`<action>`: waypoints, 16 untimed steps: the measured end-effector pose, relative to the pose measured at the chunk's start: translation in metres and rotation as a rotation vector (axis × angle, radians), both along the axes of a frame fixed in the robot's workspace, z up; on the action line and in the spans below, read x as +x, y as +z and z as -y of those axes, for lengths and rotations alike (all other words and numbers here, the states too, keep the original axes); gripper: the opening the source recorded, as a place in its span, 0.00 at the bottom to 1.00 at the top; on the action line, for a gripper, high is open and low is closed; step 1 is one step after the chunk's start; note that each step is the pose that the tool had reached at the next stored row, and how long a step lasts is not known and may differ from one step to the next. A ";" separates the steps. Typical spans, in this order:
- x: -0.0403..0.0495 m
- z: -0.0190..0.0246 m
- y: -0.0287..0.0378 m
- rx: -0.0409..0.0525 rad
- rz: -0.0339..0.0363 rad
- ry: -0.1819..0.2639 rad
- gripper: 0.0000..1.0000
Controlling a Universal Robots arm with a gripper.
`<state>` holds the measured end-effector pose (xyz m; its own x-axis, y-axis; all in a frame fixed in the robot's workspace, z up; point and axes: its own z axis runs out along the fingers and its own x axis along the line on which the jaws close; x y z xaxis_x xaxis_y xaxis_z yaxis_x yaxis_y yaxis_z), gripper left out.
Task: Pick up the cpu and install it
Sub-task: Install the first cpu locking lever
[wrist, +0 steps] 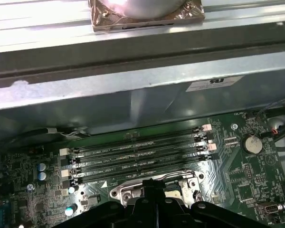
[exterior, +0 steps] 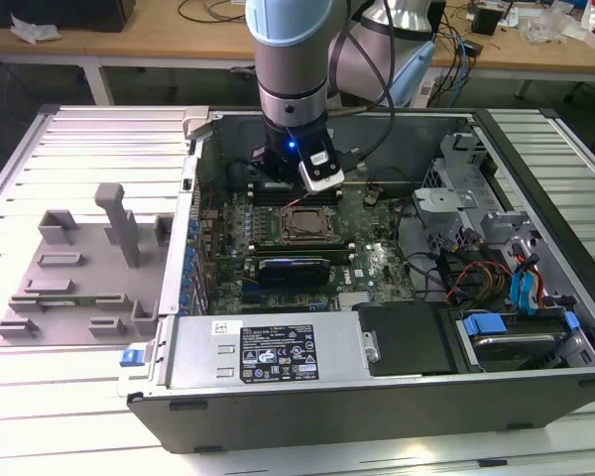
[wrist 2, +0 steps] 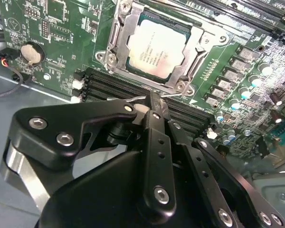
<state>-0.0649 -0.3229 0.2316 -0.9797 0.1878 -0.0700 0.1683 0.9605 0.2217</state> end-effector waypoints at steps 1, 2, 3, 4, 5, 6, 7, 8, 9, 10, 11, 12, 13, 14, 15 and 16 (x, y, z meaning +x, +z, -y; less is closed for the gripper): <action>0.0001 0.0000 -0.0012 -0.0014 0.0001 -0.014 0.11; 0.0004 0.0000 -0.0034 -0.0024 -0.0001 -0.050 0.11; 0.0004 -0.0011 -0.0043 -0.0022 -0.0001 -0.059 0.11; 0.0004 -0.0030 -0.0050 -0.0023 0.0000 -0.063 0.11; 0.0004 -0.0043 -0.0053 -0.0023 0.0000 -0.064 0.11; 0.0004 -0.0053 -0.0056 -0.0023 -0.0001 -0.064 0.11; 0.0004 -0.0082 -0.0065 -0.0023 0.0000 -0.065 0.11; 0.0006 -0.0103 -0.0080 -0.0023 -0.0001 -0.067 0.11; 0.0009 -0.0113 -0.0095 -0.0020 0.0001 -0.067 0.11; 0.0014 -0.0121 -0.0106 -0.0023 -0.0001 -0.067 0.11; 0.0016 -0.0126 -0.0111 -0.0024 -0.0001 -0.068 0.11; 0.0018 -0.0132 -0.0115 -0.0023 -0.0001 -0.068 0.11; 0.0018 -0.0132 -0.0116 -0.0023 -0.0001 -0.068 0.11; 0.0018 -0.0133 -0.0117 -0.0024 -0.0001 -0.068 0.11; 0.0018 -0.0133 -0.0128 -0.0022 0.0000 -0.068 0.11; 0.0019 -0.0133 -0.0138 -0.0026 -0.0001 -0.068 0.11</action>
